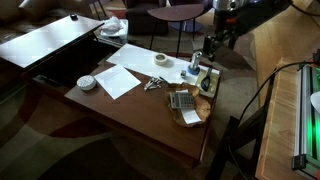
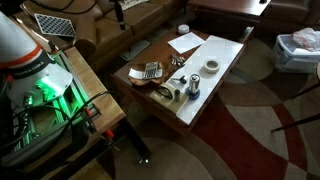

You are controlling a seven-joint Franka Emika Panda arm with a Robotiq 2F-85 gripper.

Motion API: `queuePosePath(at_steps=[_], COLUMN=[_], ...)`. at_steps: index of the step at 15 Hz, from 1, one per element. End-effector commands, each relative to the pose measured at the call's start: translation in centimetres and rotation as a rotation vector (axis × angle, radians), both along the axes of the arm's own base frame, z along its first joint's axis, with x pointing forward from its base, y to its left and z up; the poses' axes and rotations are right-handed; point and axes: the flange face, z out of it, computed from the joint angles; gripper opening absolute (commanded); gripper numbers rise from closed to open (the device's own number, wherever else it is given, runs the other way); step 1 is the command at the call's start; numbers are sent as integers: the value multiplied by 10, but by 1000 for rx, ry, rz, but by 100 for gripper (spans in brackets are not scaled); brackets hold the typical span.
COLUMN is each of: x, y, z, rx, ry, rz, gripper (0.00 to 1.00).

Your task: Pick up the silver measuring spoon and place it on the table in front of the calculator

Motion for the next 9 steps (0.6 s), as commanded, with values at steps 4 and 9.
queuePosePath(at_steps=[4,9], x=[16,36], y=[-6,-7], z=[-33,-45], rx=[-5,-64], ry=[-31,-139], rz=[-121,-223], gripper=[100,100])
